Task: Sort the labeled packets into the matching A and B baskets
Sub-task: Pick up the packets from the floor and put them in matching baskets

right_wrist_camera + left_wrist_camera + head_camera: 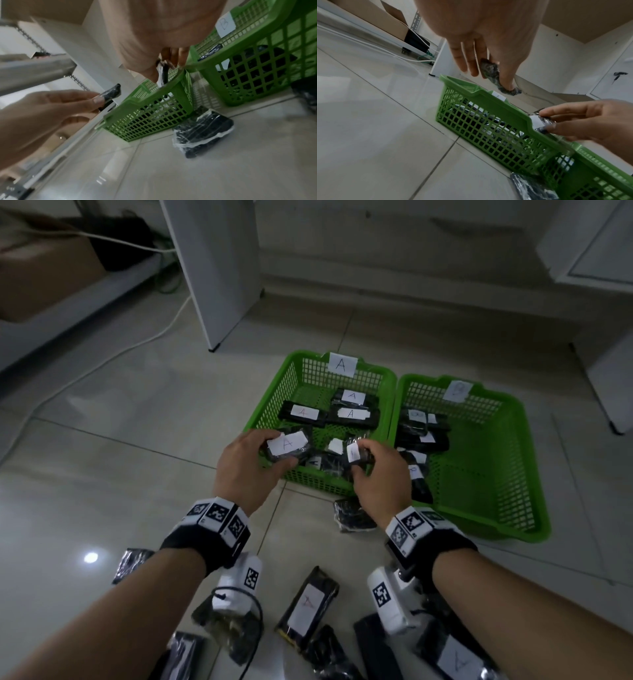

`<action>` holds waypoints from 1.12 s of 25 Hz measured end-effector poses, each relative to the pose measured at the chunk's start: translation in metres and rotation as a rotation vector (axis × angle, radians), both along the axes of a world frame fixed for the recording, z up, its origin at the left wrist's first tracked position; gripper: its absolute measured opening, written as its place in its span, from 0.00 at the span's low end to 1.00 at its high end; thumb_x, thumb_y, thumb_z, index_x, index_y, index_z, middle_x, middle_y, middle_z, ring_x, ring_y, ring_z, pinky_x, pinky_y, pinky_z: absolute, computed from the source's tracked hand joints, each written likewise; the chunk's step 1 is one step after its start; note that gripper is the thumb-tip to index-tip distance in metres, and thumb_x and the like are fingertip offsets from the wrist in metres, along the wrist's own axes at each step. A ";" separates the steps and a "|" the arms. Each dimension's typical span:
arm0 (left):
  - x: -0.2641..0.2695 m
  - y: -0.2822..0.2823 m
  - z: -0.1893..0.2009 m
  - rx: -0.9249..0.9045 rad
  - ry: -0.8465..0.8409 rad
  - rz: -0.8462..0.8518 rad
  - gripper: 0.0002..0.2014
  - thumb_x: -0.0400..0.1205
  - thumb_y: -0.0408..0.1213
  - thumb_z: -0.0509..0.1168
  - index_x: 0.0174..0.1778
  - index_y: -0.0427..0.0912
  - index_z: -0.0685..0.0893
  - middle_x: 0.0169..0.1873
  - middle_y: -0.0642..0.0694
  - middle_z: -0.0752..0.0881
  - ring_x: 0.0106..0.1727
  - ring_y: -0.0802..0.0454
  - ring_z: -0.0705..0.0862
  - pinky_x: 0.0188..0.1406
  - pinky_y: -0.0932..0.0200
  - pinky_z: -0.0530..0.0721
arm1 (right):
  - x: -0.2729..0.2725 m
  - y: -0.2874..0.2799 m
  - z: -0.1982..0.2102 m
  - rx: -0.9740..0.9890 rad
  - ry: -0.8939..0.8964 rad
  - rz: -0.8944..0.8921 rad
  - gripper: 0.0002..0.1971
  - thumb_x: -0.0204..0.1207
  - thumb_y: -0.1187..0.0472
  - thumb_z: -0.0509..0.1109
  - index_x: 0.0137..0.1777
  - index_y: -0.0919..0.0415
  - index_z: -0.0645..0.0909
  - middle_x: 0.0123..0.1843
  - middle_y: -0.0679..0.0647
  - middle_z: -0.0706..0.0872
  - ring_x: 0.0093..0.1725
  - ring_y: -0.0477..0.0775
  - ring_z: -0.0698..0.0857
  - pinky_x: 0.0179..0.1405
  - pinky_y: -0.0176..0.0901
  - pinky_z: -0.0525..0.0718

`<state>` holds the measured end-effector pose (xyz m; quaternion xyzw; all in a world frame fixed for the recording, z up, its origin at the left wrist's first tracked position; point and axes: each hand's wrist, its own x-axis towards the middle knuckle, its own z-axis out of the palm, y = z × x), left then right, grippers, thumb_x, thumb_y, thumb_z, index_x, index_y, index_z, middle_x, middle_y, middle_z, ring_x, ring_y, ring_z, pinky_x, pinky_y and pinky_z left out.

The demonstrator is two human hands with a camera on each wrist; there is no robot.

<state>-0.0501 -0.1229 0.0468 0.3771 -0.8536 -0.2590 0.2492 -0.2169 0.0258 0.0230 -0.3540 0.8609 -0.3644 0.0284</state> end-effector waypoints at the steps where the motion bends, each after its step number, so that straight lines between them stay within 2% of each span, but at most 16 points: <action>1: -0.006 -0.003 -0.001 -0.023 -0.055 0.010 0.24 0.72 0.51 0.79 0.62 0.48 0.87 0.53 0.50 0.87 0.53 0.48 0.84 0.51 0.55 0.79 | 0.000 0.001 -0.002 0.086 0.098 0.034 0.15 0.76 0.63 0.75 0.63 0.53 0.87 0.54 0.50 0.89 0.63 0.59 0.80 0.62 0.54 0.76; 3: -0.019 -0.009 -0.004 -0.072 -0.133 -0.014 0.23 0.74 0.53 0.77 0.62 0.48 0.87 0.54 0.47 0.89 0.56 0.44 0.84 0.55 0.52 0.79 | 0.003 0.004 -0.006 0.228 0.254 0.110 0.10 0.79 0.59 0.71 0.58 0.53 0.89 0.51 0.48 0.88 0.64 0.60 0.76 0.60 0.57 0.70; 5: -0.031 -0.014 -0.010 -0.107 -0.225 -0.047 0.23 0.76 0.58 0.73 0.63 0.50 0.86 0.54 0.48 0.89 0.59 0.43 0.84 0.63 0.47 0.77 | 0.004 0.007 -0.009 0.307 0.296 0.131 0.11 0.81 0.57 0.67 0.56 0.55 0.90 0.58 0.52 0.86 0.68 0.62 0.73 0.66 0.61 0.68; 8: -0.038 -0.016 -0.024 -0.081 -0.311 -0.070 0.23 0.80 0.60 0.66 0.65 0.51 0.84 0.58 0.49 0.88 0.65 0.46 0.82 0.74 0.42 0.67 | 0.008 0.009 -0.003 0.293 0.351 0.149 0.11 0.77 0.58 0.69 0.57 0.57 0.87 0.73 0.59 0.78 0.76 0.65 0.69 0.74 0.66 0.66; 10: -0.030 -0.014 -0.030 -0.100 -0.277 -0.092 0.22 0.82 0.58 0.63 0.66 0.49 0.83 0.64 0.49 0.85 0.69 0.46 0.80 0.76 0.41 0.66 | 0.018 0.011 0.003 0.250 0.375 0.238 0.13 0.75 0.59 0.70 0.58 0.58 0.84 0.74 0.59 0.76 0.77 0.64 0.69 0.75 0.66 0.68; 15: 0.049 -0.004 -0.034 -0.221 -0.225 -0.126 0.18 0.81 0.50 0.62 0.64 0.47 0.83 0.70 0.45 0.81 0.73 0.41 0.76 0.73 0.39 0.70 | 0.069 0.015 0.003 0.273 0.367 0.595 0.17 0.68 0.61 0.71 0.59 0.58 0.83 0.63 0.55 0.80 0.64 0.59 0.76 0.65 0.58 0.74; 18: 0.122 -0.005 -0.038 -0.171 -0.360 0.003 0.17 0.79 0.46 0.65 0.63 0.45 0.83 0.72 0.43 0.79 0.75 0.38 0.73 0.72 0.37 0.71 | 0.102 0.010 0.002 0.320 0.407 0.786 0.18 0.67 0.62 0.72 0.59 0.58 0.82 0.60 0.55 0.81 0.60 0.60 0.79 0.59 0.53 0.76; 20: 0.170 -0.005 -0.044 -0.036 -0.506 0.154 0.21 0.79 0.46 0.69 0.68 0.46 0.81 0.75 0.42 0.75 0.77 0.37 0.68 0.72 0.36 0.71 | 0.123 0.005 0.001 0.390 0.304 0.938 0.20 0.71 0.63 0.72 0.65 0.57 0.80 0.60 0.55 0.80 0.59 0.58 0.80 0.56 0.49 0.78; 22: 0.210 -0.004 -0.052 0.139 -0.621 0.247 0.29 0.78 0.53 0.71 0.75 0.49 0.77 0.79 0.41 0.70 0.79 0.36 0.66 0.72 0.35 0.73 | 0.149 0.001 -0.003 0.527 0.139 1.081 0.24 0.77 0.59 0.72 0.74 0.53 0.75 0.64 0.53 0.76 0.59 0.56 0.80 0.53 0.47 0.81; 24: 0.233 0.001 -0.062 0.235 -0.638 0.245 0.34 0.76 0.56 0.74 0.78 0.51 0.75 0.77 0.40 0.71 0.76 0.36 0.70 0.71 0.37 0.75 | 0.172 -0.002 -0.012 0.650 0.090 1.176 0.31 0.79 0.47 0.73 0.80 0.45 0.68 0.66 0.53 0.72 0.59 0.57 0.80 0.52 0.50 0.83; 26: 0.243 0.006 -0.072 0.233 -0.579 0.222 0.34 0.74 0.52 0.77 0.77 0.52 0.76 0.71 0.40 0.76 0.71 0.38 0.75 0.70 0.41 0.78 | 0.188 -0.005 -0.022 0.762 0.128 1.205 0.41 0.73 0.35 0.75 0.83 0.42 0.61 0.66 0.54 0.69 0.58 0.57 0.79 0.52 0.51 0.82; 28: 0.247 0.009 -0.080 0.220 -0.499 0.240 0.30 0.75 0.47 0.78 0.74 0.51 0.79 0.67 0.41 0.79 0.67 0.40 0.77 0.68 0.45 0.78 | 0.196 -0.006 -0.029 0.790 0.142 1.182 0.47 0.68 0.35 0.79 0.82 0.45 0.59 0.65 0.55 0.69 0.56 0.58 0.79 0.48 0.51 0.83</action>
